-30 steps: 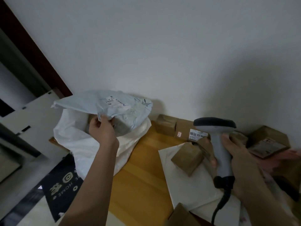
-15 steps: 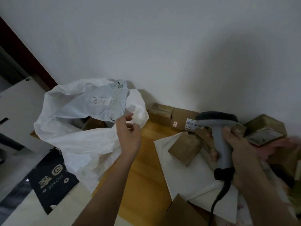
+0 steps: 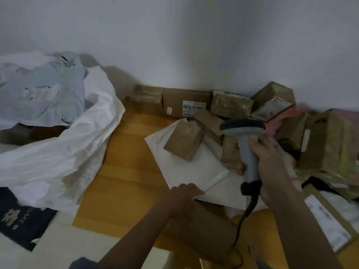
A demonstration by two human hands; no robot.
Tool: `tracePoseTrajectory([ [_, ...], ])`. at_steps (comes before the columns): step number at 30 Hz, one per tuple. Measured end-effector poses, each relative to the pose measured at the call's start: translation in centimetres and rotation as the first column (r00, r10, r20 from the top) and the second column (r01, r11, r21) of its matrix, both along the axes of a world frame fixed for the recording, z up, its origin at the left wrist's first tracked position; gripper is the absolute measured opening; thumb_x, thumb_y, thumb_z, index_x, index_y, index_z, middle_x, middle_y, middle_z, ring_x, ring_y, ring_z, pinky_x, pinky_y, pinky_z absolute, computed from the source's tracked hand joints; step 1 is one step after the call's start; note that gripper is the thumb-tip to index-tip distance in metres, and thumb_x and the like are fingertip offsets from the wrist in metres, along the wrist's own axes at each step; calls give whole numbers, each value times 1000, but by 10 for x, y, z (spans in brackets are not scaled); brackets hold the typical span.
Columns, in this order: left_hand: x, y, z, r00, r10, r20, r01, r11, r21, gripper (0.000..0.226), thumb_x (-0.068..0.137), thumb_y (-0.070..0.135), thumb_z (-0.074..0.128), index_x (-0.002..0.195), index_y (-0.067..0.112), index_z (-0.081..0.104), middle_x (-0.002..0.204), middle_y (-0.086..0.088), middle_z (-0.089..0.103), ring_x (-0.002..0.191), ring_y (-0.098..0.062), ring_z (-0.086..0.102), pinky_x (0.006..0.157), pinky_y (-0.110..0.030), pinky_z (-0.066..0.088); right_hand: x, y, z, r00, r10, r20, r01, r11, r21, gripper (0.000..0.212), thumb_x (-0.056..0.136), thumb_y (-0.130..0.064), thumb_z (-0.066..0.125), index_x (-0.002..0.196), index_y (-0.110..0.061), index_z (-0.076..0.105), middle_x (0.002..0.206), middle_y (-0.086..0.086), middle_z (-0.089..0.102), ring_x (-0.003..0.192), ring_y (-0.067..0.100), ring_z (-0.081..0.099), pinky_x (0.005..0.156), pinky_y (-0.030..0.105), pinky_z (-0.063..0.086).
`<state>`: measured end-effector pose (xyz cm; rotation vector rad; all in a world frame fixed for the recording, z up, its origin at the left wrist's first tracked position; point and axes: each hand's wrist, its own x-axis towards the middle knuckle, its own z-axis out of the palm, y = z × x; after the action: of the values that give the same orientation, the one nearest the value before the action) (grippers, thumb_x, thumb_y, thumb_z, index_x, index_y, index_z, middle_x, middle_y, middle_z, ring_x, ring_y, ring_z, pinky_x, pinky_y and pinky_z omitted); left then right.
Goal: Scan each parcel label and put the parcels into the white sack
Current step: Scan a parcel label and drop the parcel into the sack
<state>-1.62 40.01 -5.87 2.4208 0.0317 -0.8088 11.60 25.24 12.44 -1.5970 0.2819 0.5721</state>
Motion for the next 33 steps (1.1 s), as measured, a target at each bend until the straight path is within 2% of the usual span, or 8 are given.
tracePoseTrajectory([
  [2,-6,-10,-12,977,-215,-5,212,961,178,104,73,39,81,153,36,16,162,-2,12,145,-25,20,116,-45,25,1,-8,-12,999,-22,-35,23,999,48,19,103,-24,42,97,-10,55,90,16,55,48,23,55,37,26,41],
  [4,-12,-16,-22,956,-291,23,277,930,241,105,79,38,76,154,38,3,163,-6,1,148,-30,10,120,-51,15,4,-15,-20,998,-24,-53,27,998,63,19,103,-27,44,89,-18,54,81,8,51,41,13,46,37,23,39],
  [6,-20,-16,-34,941,-339,20,320,905,280,104,83,40,72,155,37,-2,164,-10,0,149,-33,7,120,-57,5,7,-18,-24,997,-39,-62,43,997,70,19,103,-29,43,90,-19,54,82,9,50,42,14,43,37,24,39],
  [8,-26,-13,-43,904,-427,12,397,850,345,120,72,49,79,154,37,-7,163,-12,7,148,-36,15,117,-60,0,9,-22,-24,997,-48,-63,52,996,69,17,104,-30,42,94,-21,54,90,13,51,42,14,42,39,26,40],
  [11,-34,-10,-50,870,-491,-47,473,803,362,141,55,57,86,152,36,-14,162,-13,12,146,-38,19,115,-66,9,10,-27,-23,998,-33,-51,37,996,78,14,103,-32,44,98,-24,54,104,18,52,44,15,45,43,27,43],
  [18,-41,-5,-42,917,-399,16,362,849,384,141,48,62,85,152,28,-4,149,-11,28,135,-36,30,115,-58,24,11,-32,-18,999,-28,-35,31,994,105,13,102,-31,45,96,-23,54,104,18,53,44,15,46,44,29,42],
  [28,-53,18,17,973,-229,-7,222,935,276,133,61,62,80,152,36,-13,158,-3,3,145,-29,6,119,-45,14,18,-31,-1,999,-31,22,29,994,101,17,104,-30,42,100,-19,54,106,17,51,57,18,46,46,28,42],
  [33,-51,40,39,976,-217,-1,205,921,331,131,62,59,79,150,42,-16,158,-3,-1,144,-30,2,118,-48,18,18,-27,4,999,-1,42,-3,994,109,19,104,-30,42,92,-22,54,83,10,53,49,16,47,49,32,39],
])
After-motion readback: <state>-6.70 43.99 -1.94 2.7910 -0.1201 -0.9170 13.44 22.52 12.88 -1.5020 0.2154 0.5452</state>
